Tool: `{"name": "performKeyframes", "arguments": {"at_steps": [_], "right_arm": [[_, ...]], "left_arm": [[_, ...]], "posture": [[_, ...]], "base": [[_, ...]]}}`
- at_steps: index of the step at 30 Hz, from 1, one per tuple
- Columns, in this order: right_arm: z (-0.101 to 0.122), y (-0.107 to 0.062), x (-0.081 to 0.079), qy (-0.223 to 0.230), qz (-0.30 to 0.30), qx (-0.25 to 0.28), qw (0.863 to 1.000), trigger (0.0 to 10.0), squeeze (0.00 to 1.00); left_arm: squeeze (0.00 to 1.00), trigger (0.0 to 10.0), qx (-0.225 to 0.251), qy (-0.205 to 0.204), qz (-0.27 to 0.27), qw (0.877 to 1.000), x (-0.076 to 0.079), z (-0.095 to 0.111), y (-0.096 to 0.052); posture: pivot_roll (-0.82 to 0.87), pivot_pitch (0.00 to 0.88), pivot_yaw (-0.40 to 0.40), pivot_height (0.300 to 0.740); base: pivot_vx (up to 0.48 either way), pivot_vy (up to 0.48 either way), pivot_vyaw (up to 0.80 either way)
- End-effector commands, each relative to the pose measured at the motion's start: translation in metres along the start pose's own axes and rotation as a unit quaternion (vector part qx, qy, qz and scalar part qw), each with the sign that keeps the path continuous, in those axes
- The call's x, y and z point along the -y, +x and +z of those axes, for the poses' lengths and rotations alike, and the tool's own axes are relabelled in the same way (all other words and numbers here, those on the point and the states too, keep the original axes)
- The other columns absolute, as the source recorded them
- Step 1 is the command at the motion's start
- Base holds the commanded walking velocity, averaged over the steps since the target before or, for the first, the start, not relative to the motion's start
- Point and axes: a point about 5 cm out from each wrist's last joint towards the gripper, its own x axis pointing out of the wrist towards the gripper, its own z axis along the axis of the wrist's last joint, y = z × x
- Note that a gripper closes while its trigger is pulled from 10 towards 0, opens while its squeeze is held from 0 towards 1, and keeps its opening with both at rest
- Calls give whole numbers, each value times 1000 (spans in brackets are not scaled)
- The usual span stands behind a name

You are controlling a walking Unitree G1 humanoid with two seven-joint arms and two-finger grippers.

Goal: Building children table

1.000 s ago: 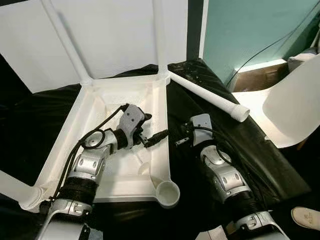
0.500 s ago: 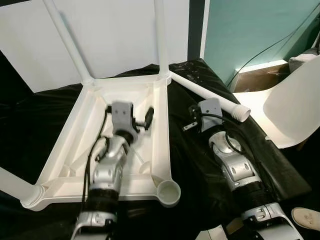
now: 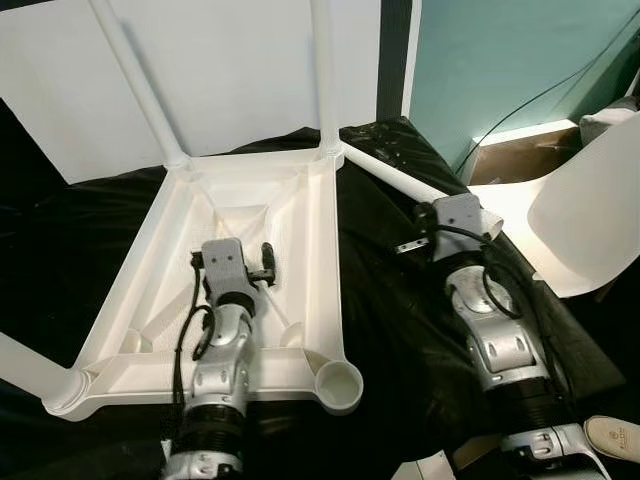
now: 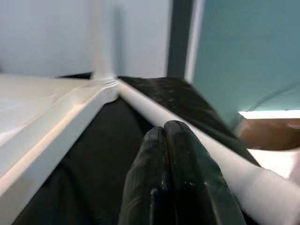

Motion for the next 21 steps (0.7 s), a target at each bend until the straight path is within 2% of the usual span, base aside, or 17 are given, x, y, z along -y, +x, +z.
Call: {"name": "performKeyframes", "arguments": {"at_steps": [1, 8, 9, 10, 11, 14, 15, 16, 17, 18, 21], "right_arm": [[-4, -3, 9, 14, -17, -9, 1000, 10000, 0], [-3, -7, 22, 34, -42, -1, 999, 10000, 0], [-3, -9, 24, 32, -44, 0, 999, 10000, 129], [-3, -9, 24, 29, -44, 0, 999, 10000, 129], [-4, -11, 26, 23, -46, 0, 999, 10000, 506], [-4, -12, 28, 19, -48, -1, 999, 10000, 506], [-6, -14, 30, 0, -46, -2, 999, 10000, 1000], [-10, -16, 32, -43, -43, -8, 998, 10000, 1000], [-12, -16, 33, -62, -40, -13, 997, 10000, 1000], [-16, -16, 33, -77, -38, -21, 996, 10000, 957], [-19, -17, 33, -90, -36, -31, 995, 10000, 957]], "left_arm": [[0, 10000, 6, 11, -9, 1000, 1, -1, -3], [0, 10000, 7, 24, -2, 1000, 2, -4, -7], [0, 10000, 7, 29, 4, 1000, 0, -5, -8], [0, 10000, 8, 30, 6, 999, -1, -5, -8], [0, 10000, 9, 31, 8, 999, -3, -4, -8], [0, 10000, 11, 32, 10, 999, -4, -4, -8], [0, 10000, 11, 33, 11, 999, -5, -4, -8], [0, 10000, 11, 36, 11, 999, -5, -5, -8], [0, 10000, 11, 38, 8, 999, -4, -5, -7], [0, 10000, 11, 41, 2, 999, -2, -5, -7], [0, 10000, 12, 45, -4, 999, 0, -5, -7]], "posture": [[-104, 0, 98, 740], [-110, 0, 96, 740], [-110, 0, 93, 740], [-110, 0, 93, 740], [-111, 0, 92, 740], [-111, 0, 92, 740], [-113, 0, 93, 740], [-114, 0, 95, 740], [-114, 0, 96, 740], [-114, 0, 96, 740], [-114, 0, 96, 740]], "base": [[0, 0, 0], [0, 0, 0], [0, 0, 0], [0, 0, 0], [0, 0, 0], [0, 0, 0], [0, 0, 0], [0, 0, 0], [0, 0, 0], [0, 0, 0], [0, 0, 0]]}}
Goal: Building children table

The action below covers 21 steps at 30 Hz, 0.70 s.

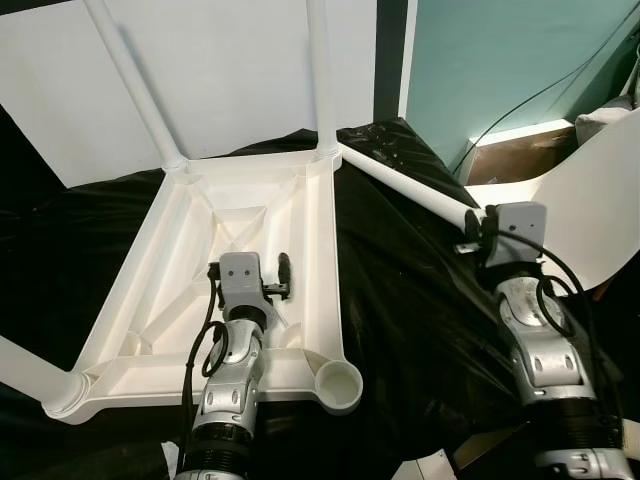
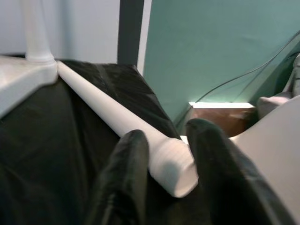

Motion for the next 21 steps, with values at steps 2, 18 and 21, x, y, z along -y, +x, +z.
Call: {"name": "performKeyframes", "arguments": {"at_steps": [2, 18, 21], "right_arm": [[-10, -2, -7, -5, 8, -25, 1000, 10000, 0], [-33, 17, 7, -85, 5, -72, 994, 10000, 773], [-33, 21, 10, -120, 7, -73, 990, 10000, 173]], "left_arm": [[0, 10000, 1, 10, 2, 1000, 2, -2, -2], [0, 10000, -4, 23, -20, 1000, 6, -4, -8], [0, 10000, -4, 27, -19, 999, 5, -4, -10]], "posture": [[-111, 0, 100, 740], [-86, 0, 107, 740], [-71, 0, 109, 740]], "base": [[0, 0, 0], [0, 0, 0], [0, 0, 0]]}}
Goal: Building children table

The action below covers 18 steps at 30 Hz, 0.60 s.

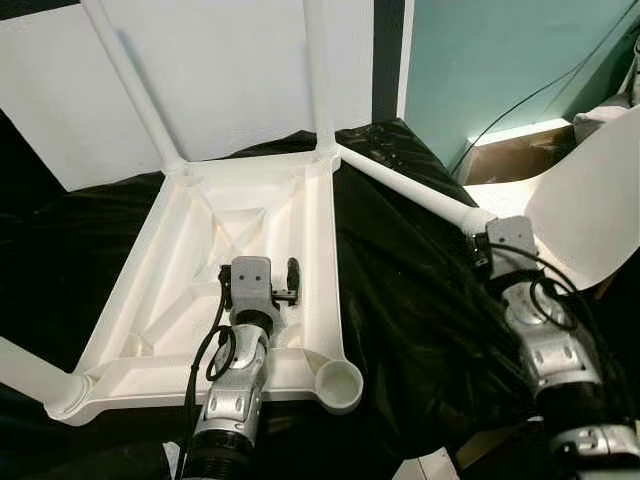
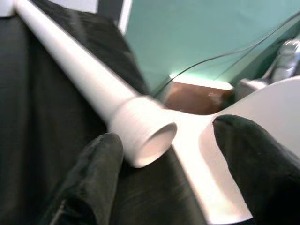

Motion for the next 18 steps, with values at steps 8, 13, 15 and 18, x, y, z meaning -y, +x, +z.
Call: {"name": "performKeyframes", "arguments": {"at_steps": [8, 13, 15, 18], "right_arm": [[-14, 5, -9, -78, 33, -17, 996, 10000, 0], [-17, 12, -9, -134, 53, -17, 989, 10000, 0], [-16, 15, -7, -150, 53, -14, 987, 10000, 0], [-13, 18, -5, -171, 52, -10, 984, 10000, 0]], "left_arm": [[0, 10000, -10, 7, 5, 1000, -4, -3, -6], [0, 10000, -10, 11, 5, 1000, -5, -2, -8], [0, 10000, -11, 12, 6, 1000, -6, -1, -8], [0, 10000, -12, 13, 7, 1000, -7, -1, -9]], "posture": [[-52, 7, 115, 740], [-35, 10, 120, 740], [-33, 10, 120, 740], [-27, 11, 119, 740]], "base": [[0, 0, 0], [0, 0, 0], [0, 0, 0], [0, 0, 0]]}}
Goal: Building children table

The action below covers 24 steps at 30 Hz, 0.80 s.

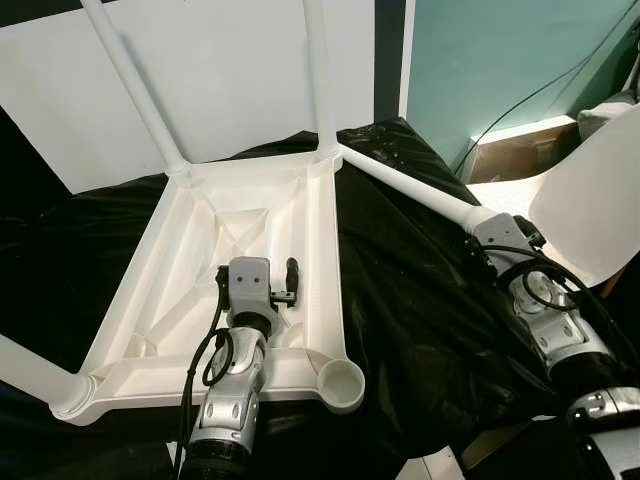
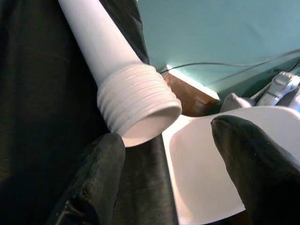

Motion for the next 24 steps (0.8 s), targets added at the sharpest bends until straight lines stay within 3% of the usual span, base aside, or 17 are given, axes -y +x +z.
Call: {"name": "performKeyframes", "arguments": {"at_steps": [1, 10, 14, 17, 24], "right_arm": [[4, 3, 0, -35, 7, 6, 999, 10000, 0], [0, 7, -10, -60, 41, 5, 997, 10000, 0], [3, 10, -7, -56, 39, 9, 998, 10000, 0], [7, 13, -3, -20, 40, 8, 999, 10000, 0], [3, 13, -5, -24, 45, 5, 999, 10000, 0]], "left_arm": [[0, 10000, -7, 8, 8, 1000, -6, -1, -3], [0, 10000, -11, 9, 11, 1000, -6, -3, -5], [0, 10000, -11, 10, 10, 1000, -7, -3, -5], [0, 10000, -11, 12, 10, 1000, -7, -2, -5], [0, 10000, -8, 16, 8, 1000, -6, -1, -4]], "posture": [[-20, 10, 115, 740], [-14, 7, 118, 740], [-13, 5, 119, 740], [-16, 0, 121, 740], [-19, 0, 125, 740]], "base": [[0, 0, 0], [0, 0, 0], [0, 0, 0], [0, 0, 0], [0, 0, 0]]}}
